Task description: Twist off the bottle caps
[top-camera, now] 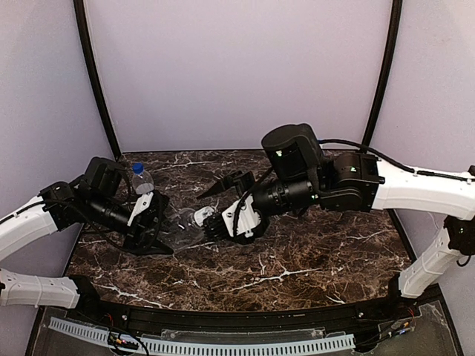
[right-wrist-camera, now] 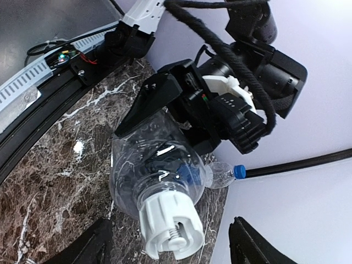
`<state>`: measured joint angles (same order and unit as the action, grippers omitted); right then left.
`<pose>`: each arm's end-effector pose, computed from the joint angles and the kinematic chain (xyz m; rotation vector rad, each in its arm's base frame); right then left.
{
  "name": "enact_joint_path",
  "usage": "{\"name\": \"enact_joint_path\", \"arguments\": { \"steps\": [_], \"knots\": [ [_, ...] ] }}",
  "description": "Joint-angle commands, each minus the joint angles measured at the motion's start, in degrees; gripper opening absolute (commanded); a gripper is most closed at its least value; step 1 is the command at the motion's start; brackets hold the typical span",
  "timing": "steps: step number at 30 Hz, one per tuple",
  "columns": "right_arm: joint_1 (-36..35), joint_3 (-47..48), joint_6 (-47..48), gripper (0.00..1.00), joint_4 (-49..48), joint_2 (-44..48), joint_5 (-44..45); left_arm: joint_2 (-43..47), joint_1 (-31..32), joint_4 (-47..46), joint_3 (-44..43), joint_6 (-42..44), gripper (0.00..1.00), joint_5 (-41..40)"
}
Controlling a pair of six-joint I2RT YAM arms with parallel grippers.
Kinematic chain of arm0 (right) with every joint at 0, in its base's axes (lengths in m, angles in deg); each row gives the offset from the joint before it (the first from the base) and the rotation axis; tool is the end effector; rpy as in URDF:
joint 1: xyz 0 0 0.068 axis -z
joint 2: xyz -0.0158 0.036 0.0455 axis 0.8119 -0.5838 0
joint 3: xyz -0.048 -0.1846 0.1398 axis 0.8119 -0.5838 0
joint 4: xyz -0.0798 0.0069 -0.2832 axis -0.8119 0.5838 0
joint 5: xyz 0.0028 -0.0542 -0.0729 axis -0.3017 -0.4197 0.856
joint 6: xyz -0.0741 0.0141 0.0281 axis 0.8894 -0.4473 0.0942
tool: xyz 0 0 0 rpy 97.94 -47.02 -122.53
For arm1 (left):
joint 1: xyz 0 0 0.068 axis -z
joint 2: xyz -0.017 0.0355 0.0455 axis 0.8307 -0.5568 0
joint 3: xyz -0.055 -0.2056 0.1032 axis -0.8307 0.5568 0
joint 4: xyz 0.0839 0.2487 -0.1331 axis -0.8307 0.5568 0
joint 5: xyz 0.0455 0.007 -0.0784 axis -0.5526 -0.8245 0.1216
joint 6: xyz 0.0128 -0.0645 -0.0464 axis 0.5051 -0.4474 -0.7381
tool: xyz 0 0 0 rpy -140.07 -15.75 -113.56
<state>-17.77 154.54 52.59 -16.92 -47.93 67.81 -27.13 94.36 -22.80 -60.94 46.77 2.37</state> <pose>0.1149 0.4002 0.3201 -1.9168 0.6216 0.2881 0.1795 -0.2031 0.2474 1.5883 1.5083 -0.9177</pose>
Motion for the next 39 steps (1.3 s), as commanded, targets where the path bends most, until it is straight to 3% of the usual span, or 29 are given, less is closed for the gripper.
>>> {"name": "enact_joint_path", "arguments": {
  "steps": [1, 4, 7, 9, 11, 15, 22, 28, 36, 39],
  "knots": [
    [0.6, 0.4, -8.3, 0.78, -4.7, 2.1, 2.6, 1.6, -0.6, -2.9, 1.0, -4.8, 0.42, -2.3],
    [1.4, 0.6, -19.2, 0.94, -7.0, 3.5, 3.2, 1.8, -0.6, -7.2, 1.7, -7.6, 0.42, -8.1],
    [4.6, 3.8, -38.3, 0.96, -7.4, 2.7, 0.6, 1.9, -0.6, -14.2, 2.8, -9.9, 0.42, -17.0],
    [7.0, 7.4, -51.8, 0.94, -6.5, 0.8, -0.2, 1.7, -0.6, -18.4, 3.4, -9.7, 0.4, -28.1],
    [9.4, 10.6, -64.3, 0.88, -5.3, -1.3, -0.4, 1.4, -0.6, -21.5, 3.9, -8.0, 0.4, -34.3],
    [11.3, 17.2, -81.2, 0.76, 0.5, -7.0, 4.0, 1.0, -0.5, -24.2, 4.4, -5.6, 0.4, -38.0],
    [11.5, 30.2, -86.5, 0.73, 12.0, -16.2, 3.5, 1.3, -0.5, -23.9, 5.0, -5.2, 0.4, -37.4],
    [11.5, 32.7, -86.9, 0.78, 15.7, -19.7, 4.6, 1.3, -0.5, -23.9, 5.0, -5.0, 0.4, -37.0],
    [13.0, 30.7, -88.0, 0.57, 15.1, -20.7, 0.2, 1.5, -0.5, -24.0, 5.4, -4.9, 0.4, -35.9],
    [13.4, 30.2, -87.9, 0.54, 12.8, -21.0, -2.6, 1.6, -0.5, -23.9, 5.5, -4.8, 0.4, -35.6]
  ]
}}
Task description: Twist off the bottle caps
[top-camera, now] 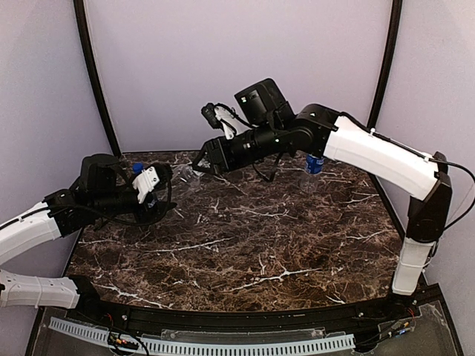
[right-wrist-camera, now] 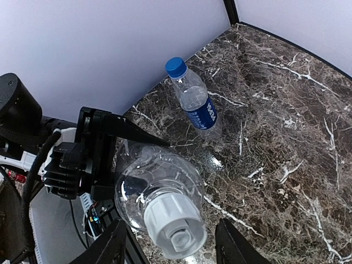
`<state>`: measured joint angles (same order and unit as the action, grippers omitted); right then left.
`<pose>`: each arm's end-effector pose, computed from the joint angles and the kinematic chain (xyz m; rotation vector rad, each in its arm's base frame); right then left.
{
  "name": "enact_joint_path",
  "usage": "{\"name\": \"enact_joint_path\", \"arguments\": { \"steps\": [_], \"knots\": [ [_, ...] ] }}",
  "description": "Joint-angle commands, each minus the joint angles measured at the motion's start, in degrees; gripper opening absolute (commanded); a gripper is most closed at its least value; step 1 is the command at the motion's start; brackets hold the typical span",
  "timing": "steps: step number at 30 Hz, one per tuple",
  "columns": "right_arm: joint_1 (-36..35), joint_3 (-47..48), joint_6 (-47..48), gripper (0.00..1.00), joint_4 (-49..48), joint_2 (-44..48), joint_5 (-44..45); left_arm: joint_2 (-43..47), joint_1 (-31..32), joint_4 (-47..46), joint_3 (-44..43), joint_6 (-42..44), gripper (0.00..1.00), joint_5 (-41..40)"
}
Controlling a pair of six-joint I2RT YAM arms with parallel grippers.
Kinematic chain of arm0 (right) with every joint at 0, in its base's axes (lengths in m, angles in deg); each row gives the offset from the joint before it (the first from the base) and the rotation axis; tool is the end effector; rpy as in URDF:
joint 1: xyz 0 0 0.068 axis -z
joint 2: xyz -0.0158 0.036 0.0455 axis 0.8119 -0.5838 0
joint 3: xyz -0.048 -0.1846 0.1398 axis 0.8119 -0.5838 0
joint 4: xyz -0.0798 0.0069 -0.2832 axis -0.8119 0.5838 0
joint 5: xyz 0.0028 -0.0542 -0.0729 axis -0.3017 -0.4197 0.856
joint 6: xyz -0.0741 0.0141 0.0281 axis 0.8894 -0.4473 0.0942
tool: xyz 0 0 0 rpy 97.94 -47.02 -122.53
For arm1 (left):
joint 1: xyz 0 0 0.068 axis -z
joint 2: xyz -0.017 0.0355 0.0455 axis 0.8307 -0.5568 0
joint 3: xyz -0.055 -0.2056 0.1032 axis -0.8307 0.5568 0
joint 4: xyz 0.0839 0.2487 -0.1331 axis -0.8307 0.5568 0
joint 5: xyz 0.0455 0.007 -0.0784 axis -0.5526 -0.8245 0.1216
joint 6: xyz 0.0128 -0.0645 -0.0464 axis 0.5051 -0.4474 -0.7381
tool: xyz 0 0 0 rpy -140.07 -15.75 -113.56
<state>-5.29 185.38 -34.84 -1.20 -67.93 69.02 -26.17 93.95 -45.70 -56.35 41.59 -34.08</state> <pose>0.2302 0.4168 0.3534 -0.8282 2.1146 1.0152 0.2344 -0.1938 0.2557 1.1346 1.5776 -0.2440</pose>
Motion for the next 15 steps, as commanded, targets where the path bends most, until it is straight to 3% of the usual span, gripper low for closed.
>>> {"name": "enact_joint_path", "arguments": {
  "steps": [1, 10, 15],
  "knots": [
    [1.1, -0.4, -0.5, 0.54, -3.3, -1.3, -4.8, 0.6, -0.1, -1.0, 0.9, 0.4, 0.4, 1.1],
    [2.2, -0.1, -1.4, 0.42, -3.9, -2.9, -7.6, 1.0, -0.1, -0.4, 0.9, 0.4, 0.4, 1.6],
    [2.3, -0.5, -0.3, 0.09, -4.5, -2.8, -10.4, 1.2, -0.1, -0.4, 1.2, 0.4, 0.4, 2.2]
  ]
}}
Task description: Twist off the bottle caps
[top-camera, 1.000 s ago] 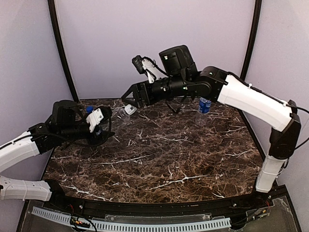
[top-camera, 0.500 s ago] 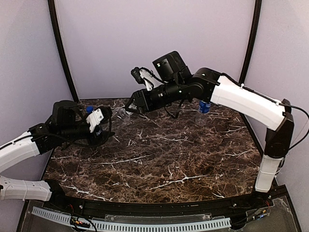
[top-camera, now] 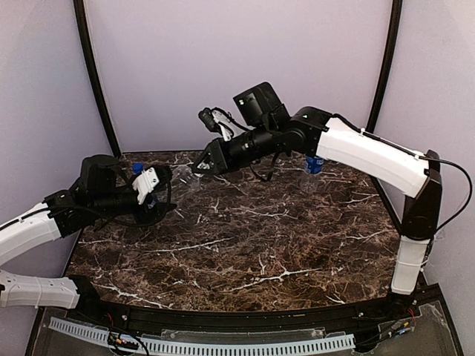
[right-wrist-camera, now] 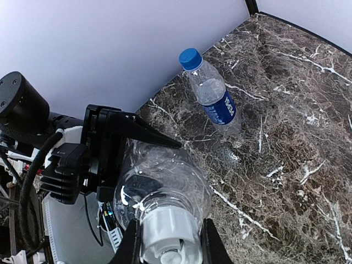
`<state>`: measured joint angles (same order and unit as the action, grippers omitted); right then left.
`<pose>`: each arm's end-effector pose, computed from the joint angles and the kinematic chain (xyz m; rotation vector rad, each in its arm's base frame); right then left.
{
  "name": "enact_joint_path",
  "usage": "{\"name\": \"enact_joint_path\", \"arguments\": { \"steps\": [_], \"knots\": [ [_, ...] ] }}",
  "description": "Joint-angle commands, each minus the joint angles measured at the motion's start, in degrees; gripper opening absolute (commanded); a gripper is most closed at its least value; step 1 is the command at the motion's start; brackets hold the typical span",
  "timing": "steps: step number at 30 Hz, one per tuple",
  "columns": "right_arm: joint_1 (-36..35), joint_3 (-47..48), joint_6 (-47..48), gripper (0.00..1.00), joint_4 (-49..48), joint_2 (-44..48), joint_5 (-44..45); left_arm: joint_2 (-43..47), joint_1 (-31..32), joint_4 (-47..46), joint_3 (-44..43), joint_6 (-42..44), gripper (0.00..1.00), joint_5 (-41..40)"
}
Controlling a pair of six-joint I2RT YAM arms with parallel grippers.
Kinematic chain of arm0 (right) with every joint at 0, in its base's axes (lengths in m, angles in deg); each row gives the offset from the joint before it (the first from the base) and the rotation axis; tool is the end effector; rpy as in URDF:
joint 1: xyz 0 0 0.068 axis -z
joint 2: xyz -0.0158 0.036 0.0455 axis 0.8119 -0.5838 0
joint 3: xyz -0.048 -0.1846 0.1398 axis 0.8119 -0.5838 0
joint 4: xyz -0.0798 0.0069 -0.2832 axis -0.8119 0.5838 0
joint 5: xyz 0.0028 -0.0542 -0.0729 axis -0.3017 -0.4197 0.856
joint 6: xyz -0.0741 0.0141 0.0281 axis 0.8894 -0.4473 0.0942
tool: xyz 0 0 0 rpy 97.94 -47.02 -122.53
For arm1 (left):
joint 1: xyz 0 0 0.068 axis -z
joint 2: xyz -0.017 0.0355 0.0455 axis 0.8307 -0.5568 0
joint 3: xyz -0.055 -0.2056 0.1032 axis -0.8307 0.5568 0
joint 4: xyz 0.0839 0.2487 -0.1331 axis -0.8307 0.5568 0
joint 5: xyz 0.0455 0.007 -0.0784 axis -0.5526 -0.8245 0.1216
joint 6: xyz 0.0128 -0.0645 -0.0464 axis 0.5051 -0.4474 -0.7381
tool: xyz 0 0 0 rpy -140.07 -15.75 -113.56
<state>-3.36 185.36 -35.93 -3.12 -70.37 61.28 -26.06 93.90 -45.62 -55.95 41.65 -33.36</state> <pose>0.2419 0.4223 0.3389 -0.8685 2.1421 1.1343 0.2334 -0.1939 0.2532 1.1447 1.5782 -0.2550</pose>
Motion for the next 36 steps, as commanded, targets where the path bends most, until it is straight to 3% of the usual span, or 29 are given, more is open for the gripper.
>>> {"name": "enact_joint_path", "arguments": {
  "steps": [1, 2, 6, 10, 13, 17, 23, 26, 28, 33, 36],
  "knots": [
    [0.4, -0.6, 1.6, 0.04, -2.5, -0.4, -3.8, 1.2, -0.1, -0.4, 0.9, 0.3, 0.4, 1.7],
    [0.4, -0.7, 3.1, 0.0, -2.4, -0.4, -5.5, 1.2, -0.1, -0.2, 0.9, 0.3, 0.4, 1.9],
    [0.1, -2.3, 13.2, 0.0, -1.7, 1.1, -16.4, 1.7, 0.0, 3.8, 0.4, 0.8, 0.4, 8.8],
    [-3.3, -9.9, 35.1, 0.0, -1.9, 7.7, -17.7, 1.7, -0.1, 12.8, -1.4, 2.4, 0.4, 25.2],
    [-6.7, -18.5, 52.4, 0.0, -3.9, 13.6, -15.5, 1.2, 0.0, 18.4, -1.8, 4.4, 0.4, 34.0],
    [-10.6, -26.8, 73.7, 0.0, -7.1, 19.8, -11.5, 1.2, 0.0, 23.6, -1.5, 8.1, 0.35, 35.7],
    [-13.0, -29.5, 88.2, 0.0, -9.9, 22.1, 2.1, 1.1, 0.0, 28.6, -2.2, 12.8, 0.35, 35.6],
    [-13.1, -29.1, 87.8, 0.0, -11.2, 22.5, 6.4, 1.4, 0.1, 27.8, -1.9, 12.5, 0.35, 35.0],
    [-12.1, -28.7, 81.3, 0.0, -13.5, 22.9, 10.3, 2.0, 0.1, 25.5, -1.1, 10.7, 0.35, 33.6],
    [-3.5, -30.5, 50.7, 0.0, -13.8, 22.8, 25.2, 3.7, -0.1, 14.1, 1.5, 1.6, 0.35, 26.0],
    [1.6, -34.7, 35.9, 0.0, -9.1, 22.8, 28.4, 3.9, -0.3, 10.8, 1.6, -4.0, 0.36, 23.8]
  ]
}}
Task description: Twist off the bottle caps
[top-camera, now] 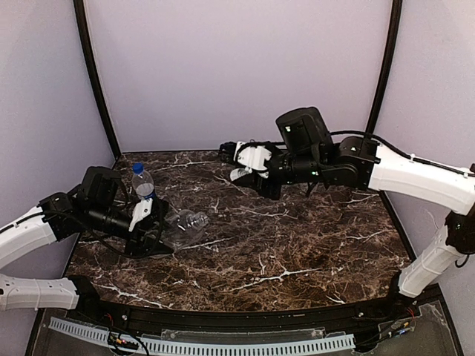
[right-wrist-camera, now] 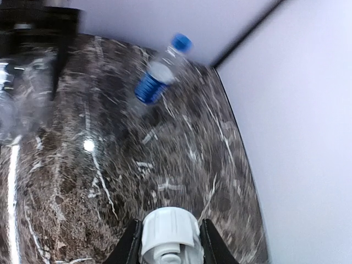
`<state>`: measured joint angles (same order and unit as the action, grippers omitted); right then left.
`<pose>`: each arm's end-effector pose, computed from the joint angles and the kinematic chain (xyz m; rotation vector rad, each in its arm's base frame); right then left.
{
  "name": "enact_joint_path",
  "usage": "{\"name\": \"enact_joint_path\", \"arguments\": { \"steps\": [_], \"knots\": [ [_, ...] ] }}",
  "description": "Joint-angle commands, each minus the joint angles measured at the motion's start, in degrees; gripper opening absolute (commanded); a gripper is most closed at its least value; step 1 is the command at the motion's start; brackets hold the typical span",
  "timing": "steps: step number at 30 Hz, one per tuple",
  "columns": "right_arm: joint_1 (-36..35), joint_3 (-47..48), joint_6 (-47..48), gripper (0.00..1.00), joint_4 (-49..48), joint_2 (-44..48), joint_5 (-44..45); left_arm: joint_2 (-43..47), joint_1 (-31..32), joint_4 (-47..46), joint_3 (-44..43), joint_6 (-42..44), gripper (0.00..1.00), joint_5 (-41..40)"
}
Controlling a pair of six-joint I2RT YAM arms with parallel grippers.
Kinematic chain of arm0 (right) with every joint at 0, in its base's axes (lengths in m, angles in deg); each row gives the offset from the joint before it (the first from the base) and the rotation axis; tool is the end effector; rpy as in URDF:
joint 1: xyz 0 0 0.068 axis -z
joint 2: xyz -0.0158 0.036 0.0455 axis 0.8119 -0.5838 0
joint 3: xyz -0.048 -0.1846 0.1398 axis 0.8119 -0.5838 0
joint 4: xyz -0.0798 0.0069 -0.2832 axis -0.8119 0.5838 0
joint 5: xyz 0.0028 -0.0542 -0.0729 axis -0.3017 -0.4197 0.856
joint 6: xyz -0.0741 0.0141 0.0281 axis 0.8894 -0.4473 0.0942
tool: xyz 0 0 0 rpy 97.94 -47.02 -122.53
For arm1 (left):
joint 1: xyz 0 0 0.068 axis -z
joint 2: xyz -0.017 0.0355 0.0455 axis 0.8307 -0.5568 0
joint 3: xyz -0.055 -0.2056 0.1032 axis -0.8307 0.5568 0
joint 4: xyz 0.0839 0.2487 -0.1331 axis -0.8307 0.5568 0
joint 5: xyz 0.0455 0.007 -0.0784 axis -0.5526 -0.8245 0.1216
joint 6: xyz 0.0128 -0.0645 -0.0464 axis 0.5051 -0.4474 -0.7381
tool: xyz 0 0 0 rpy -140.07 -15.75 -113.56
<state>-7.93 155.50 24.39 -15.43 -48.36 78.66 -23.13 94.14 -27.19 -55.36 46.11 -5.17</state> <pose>0.1939 0.3699 0.3200 -1.5549 1.3249 0.2980 0.1820 -0.1950 0.2309 1.5300 1.5476 -0.7616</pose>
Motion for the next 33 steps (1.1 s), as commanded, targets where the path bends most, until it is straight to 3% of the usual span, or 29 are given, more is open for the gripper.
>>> {"name": "enact_joint_path", "arguments": {
  "steps": [1, 5, 9, 15, 20, 22, 25, 28, 31, 33],
  "knots": [
    [7.5, -6.8, -28.2, 0.0, 4.4, 0.9, 10.7, 1.0, -0.7, -8.6, 0.9, -9.5, 0.36, -4.4],
    [9.7, -16.6, -38.5, 0.0, 5.3, 0.4, 9.3, 1.6, -1.7, -12.0, 1.2, -16.2, 0.36, -4.0],
    [10.6, -20.5, -43.5, 0.0, 7.5, -3.5, 7.6, 2.4, -2.7, -14.5, 1.7, -18.2, 0.36, -3.9],
    [11.1, -23.9, -44.8, 0.0, 7.0, -8.7, 6.0, 2.8, -3.1, -14.2, 1.9, -17.3, 0.36, -3.7],
    [11.2, -24.3, -43.8, 0.09, 6.8, -13.6, 4.6, 3.1, -3.2, -14.3, 1.6, -17.4, 0.36, -3.3],
    [11.2, -24.3, -43.8, 0.2, 6.8, -14.6, 4.3, 3.1, -3.3, -14.1, 1.4, -17.2, 0.36, -3.1],
    [11.2, -23.0, -43.6, 0.54, 8.2, -14.5, 3.8, 3.1, -3.4, -14.1, 1.2, -17.0, 0.36, -2.6],
    [11.1, -19.3, -42.8, 0.71, 11.0, -12.6, 3.9, 3.0, -3.3, -14.6, 1.1, -16.8, 0.36, -1.4],
    [11.0, -14.5, -40.2, 0.93, 13.1, -9.1, 4.4, 3.1, -3.4, -15.2, 0.8, -16.5, 0.36, 0.0],
    [10.5, -10.8, -37.0, 0.99, 13.1, -6.4, 2.7, 3.1, -3.4, -15.6, 0.4, -16.5, 0.36, 0.5]
  ]
}}
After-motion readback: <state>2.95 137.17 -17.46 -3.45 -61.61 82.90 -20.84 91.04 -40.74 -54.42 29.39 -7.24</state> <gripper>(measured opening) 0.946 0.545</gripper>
